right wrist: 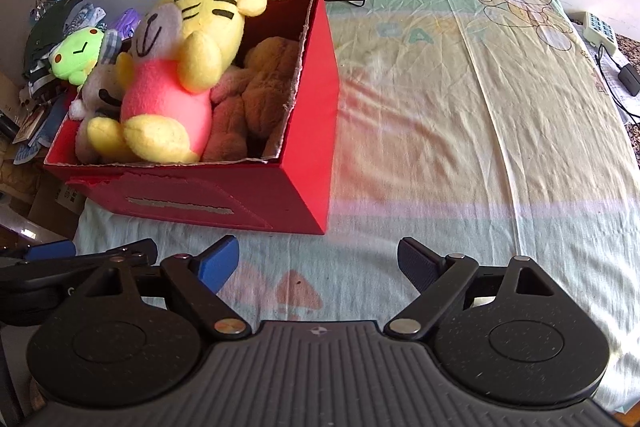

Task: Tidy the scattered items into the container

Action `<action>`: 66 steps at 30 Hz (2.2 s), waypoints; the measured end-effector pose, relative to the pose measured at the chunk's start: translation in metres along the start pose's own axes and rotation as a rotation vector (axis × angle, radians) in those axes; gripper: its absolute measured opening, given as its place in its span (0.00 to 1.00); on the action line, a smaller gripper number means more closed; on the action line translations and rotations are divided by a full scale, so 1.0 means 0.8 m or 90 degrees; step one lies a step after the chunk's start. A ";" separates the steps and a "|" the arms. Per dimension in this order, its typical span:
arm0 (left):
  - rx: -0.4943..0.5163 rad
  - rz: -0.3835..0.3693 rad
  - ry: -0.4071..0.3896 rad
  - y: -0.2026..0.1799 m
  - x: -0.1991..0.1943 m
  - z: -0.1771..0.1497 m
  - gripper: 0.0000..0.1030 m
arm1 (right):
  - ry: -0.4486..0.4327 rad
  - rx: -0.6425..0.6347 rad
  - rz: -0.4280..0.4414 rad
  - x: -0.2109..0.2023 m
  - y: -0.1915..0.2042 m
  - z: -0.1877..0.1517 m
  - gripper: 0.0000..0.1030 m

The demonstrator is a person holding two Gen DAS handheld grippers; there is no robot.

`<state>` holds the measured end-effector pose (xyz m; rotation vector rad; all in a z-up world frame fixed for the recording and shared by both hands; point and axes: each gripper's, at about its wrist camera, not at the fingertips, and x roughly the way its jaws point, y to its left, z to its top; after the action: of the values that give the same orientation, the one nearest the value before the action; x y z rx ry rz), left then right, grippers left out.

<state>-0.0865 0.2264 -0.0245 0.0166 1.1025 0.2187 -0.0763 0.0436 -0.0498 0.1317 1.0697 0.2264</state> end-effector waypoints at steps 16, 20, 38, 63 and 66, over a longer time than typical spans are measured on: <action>0.181 -0.218 0.013 -0.042 0.005 -0.010 0.85 | -0.038 0.184 -0.190 -0.006 -0.073 -0.031 0.81; 0.228 -0.222 0.007 -0.076 0.004 -0.009 0.85 | -0.044 0.191 -0.222 -0.009 -0.081 -0.038 0.82; 0.172 -0.168 0.010 -0.122 -0.015 0.004 0.85 | -0.054 0.126 -0.175 -0.028 -0.098 -0.010 0.82; 0.026 -0.041 0.046 -0.025 0.014 -0.010 0.85 | -0.016 0.001 -0.068 0.009 0.012 0.003 0.82; 0.032 -0.040 0.035 -0.008 0.014 -0.003 0.85 | -0.025 0.001 -0.071 0.010 0.031 0.006 0.82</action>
<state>-0.0825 0.2216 -0.0358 0.0211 1.1610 0.1362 -0.0713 0.0700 -0.0493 0.0770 1.0346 0.1221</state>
